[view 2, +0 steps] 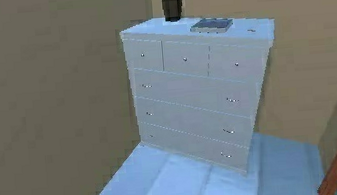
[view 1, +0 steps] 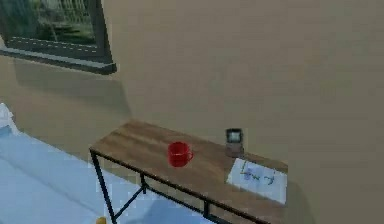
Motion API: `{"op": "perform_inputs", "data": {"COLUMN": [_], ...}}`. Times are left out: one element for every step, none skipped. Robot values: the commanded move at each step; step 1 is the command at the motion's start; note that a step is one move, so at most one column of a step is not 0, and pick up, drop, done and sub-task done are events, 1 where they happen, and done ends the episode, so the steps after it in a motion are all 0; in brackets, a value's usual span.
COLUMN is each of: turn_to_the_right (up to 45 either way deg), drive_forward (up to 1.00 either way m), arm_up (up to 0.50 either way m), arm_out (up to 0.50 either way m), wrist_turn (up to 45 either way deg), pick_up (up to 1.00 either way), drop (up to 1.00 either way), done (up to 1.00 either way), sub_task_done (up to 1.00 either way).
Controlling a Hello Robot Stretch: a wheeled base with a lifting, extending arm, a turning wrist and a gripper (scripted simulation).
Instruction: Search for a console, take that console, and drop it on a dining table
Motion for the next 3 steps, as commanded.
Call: {"op": "perform_inputs", "data": {"turn_to_the_right": [0.0, -45.0, -18.0], "drive_forward": [0.30, 0.00, 0.00], "arm_up": [0.00, 0.00, 0.00], "arm_out": [0.00, 0.00, 0.00], "wrist_turn": [0.0, 0.0, 0.0], "pick_up": [0.00, 0.00, 0.00], "drop": [0.00, 0.00, 0.00], "done": [0.00, 0.00, 0.00], "sub_task_done": [0.00, 0.00, 0.00]}}
